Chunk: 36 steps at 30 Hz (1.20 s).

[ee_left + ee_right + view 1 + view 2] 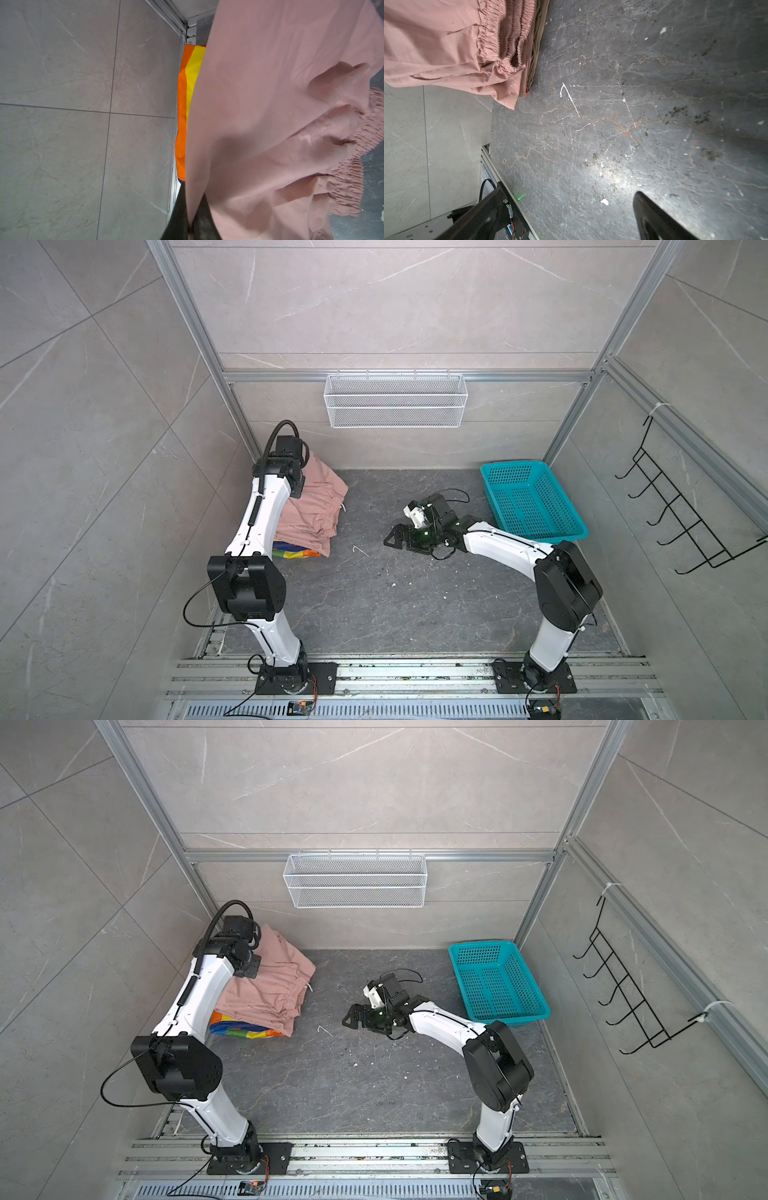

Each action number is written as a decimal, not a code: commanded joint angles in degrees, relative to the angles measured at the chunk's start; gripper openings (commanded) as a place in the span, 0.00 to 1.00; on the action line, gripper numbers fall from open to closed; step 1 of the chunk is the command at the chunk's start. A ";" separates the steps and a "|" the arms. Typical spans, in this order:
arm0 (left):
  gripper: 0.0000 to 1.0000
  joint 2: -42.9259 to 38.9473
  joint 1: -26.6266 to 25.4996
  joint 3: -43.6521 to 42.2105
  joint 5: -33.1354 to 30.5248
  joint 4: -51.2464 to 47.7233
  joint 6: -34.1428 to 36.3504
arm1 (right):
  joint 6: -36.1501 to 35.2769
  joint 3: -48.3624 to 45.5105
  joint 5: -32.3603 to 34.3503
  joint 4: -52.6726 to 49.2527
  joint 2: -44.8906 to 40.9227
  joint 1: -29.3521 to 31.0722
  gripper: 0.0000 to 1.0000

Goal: Fold and stack the shorts
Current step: 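Carry the folded pink shorts with the left gripper onto the rainbow clothes stack, then lower the shorts onto the stack and open the left gripper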

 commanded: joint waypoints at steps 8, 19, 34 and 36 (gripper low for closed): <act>0.00 3.99 6.34 0.87 6.44 7.49 0.54 | 0.24 2.64 -1.15 -2.45 1.59 0.69 0.99; 0.00 12.19 11.50 2.57 8.76 7.23 -2.39 | -0.14 4.42 -1.24 -3.94 4.02 1.13 0.99; 0.24 21.40 15.34 8.85 9.98 2.65 -11.36 | -1.93 4.91 -0.10 -7.17 4.07 1.39 0.99; 0.49 19.62 15.34 8.89 13.68 2.40 -12.78 | -2.64 5.16 0.75 -8.28 2.92 1.39 0.99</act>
